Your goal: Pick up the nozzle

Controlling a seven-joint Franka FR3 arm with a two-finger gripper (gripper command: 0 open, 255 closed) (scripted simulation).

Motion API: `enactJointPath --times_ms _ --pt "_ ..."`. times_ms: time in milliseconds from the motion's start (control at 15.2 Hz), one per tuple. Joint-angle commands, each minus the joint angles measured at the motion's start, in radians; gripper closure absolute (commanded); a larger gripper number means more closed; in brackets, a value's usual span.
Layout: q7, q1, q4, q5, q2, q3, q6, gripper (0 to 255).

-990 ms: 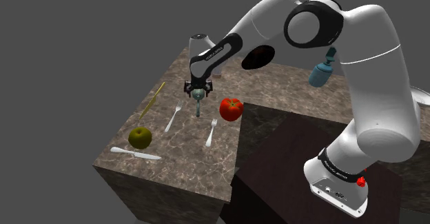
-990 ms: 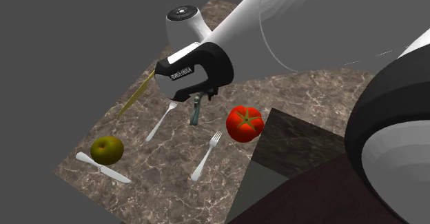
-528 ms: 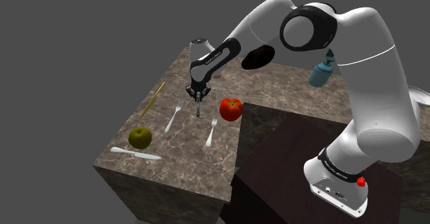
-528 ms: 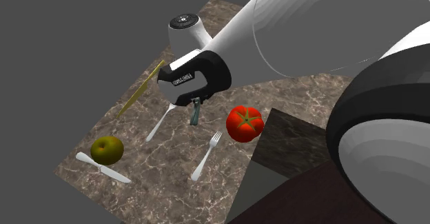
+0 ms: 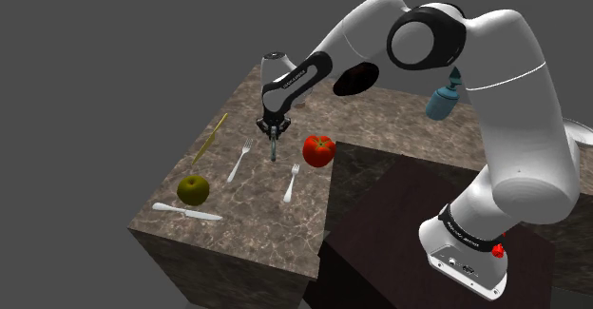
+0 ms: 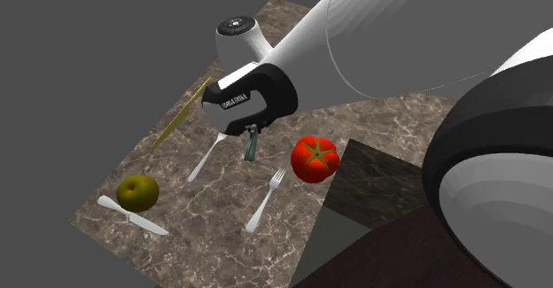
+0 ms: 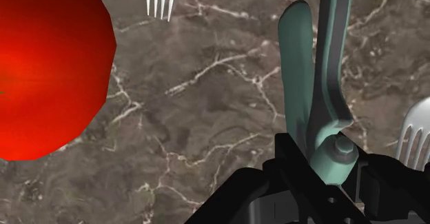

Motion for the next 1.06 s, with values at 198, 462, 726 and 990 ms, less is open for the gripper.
enactJointPath --times_ms 198,462,726,990 --pt "-0.002 -0.003 -0.015 0.004 -0.048 0.004 -0.034 255" --pt "-0.005 -0.005 -0.023 0.008 -0.089 0.008 -0.065 255" --pt "-0.007 -0.008 -0.029 0.012 -0.127 0.011 -0.098 255" --pt "-0.009 -0.009 -0.030 0.014 -0.147 0.013 -0.117 255"
